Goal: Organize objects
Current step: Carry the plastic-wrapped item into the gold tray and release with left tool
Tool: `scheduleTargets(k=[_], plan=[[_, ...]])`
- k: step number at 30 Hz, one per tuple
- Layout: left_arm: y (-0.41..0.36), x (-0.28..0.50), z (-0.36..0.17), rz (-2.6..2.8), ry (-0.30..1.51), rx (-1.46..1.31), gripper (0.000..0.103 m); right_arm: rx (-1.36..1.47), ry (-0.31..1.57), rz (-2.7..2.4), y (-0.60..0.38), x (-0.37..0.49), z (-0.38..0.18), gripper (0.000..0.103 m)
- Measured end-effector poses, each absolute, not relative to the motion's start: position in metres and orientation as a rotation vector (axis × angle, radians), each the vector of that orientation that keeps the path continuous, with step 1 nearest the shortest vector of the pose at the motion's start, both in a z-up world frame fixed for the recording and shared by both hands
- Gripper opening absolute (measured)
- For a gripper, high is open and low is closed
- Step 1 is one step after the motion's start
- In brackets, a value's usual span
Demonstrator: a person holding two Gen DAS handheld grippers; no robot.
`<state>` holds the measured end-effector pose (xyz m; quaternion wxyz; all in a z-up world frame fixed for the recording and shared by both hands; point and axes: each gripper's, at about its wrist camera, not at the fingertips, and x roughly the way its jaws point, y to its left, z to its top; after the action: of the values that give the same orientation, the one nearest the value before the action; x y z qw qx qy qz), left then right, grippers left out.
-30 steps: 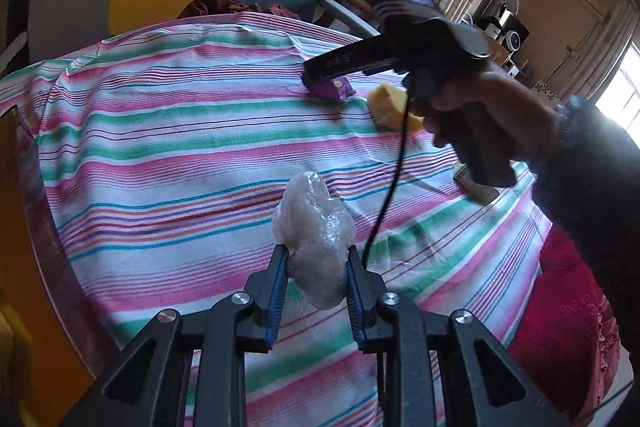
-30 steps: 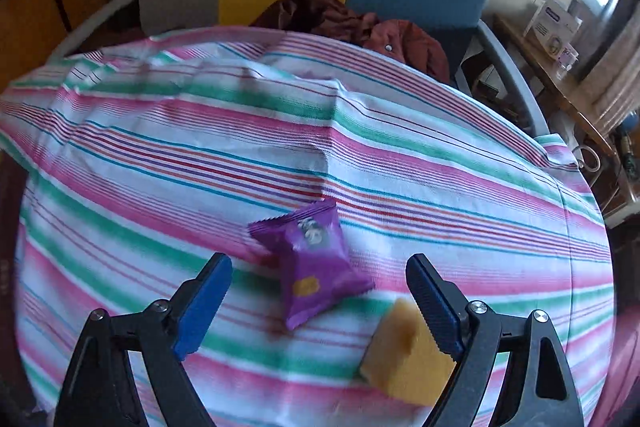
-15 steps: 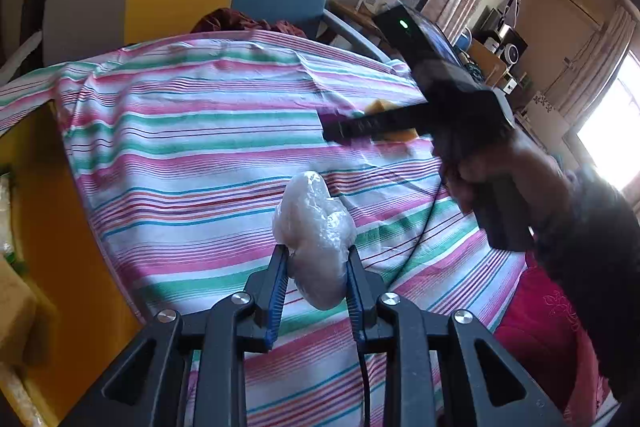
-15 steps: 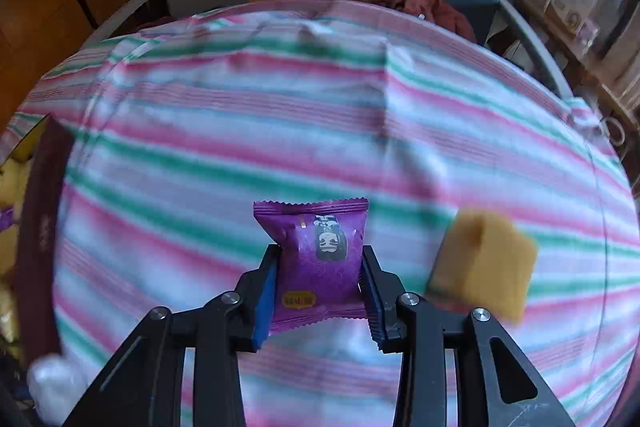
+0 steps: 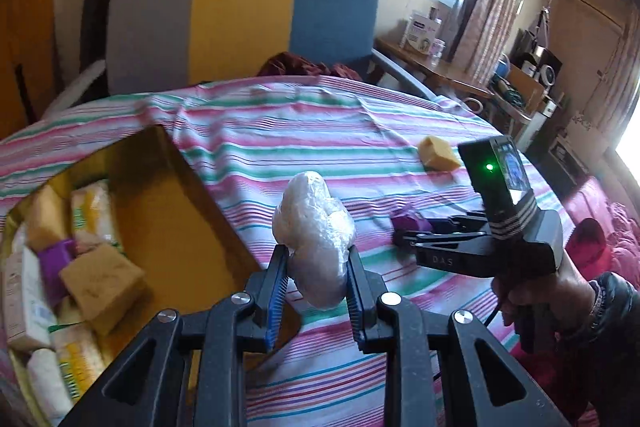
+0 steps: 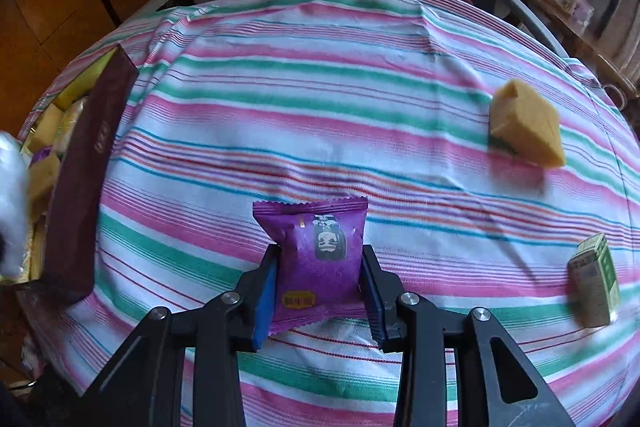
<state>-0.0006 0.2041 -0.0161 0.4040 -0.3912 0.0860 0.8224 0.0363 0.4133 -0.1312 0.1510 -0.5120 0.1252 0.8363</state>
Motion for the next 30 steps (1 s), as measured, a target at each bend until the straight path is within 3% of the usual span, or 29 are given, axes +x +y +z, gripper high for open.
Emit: scheduleTargets(k=[30], plan=[[0.161, 0.005, -0.025, 2.194, 0.262, -1.016, 0.026, -1.471, 0.267, 2.414, 0.408, 0.029, -0.137, 0.038]])
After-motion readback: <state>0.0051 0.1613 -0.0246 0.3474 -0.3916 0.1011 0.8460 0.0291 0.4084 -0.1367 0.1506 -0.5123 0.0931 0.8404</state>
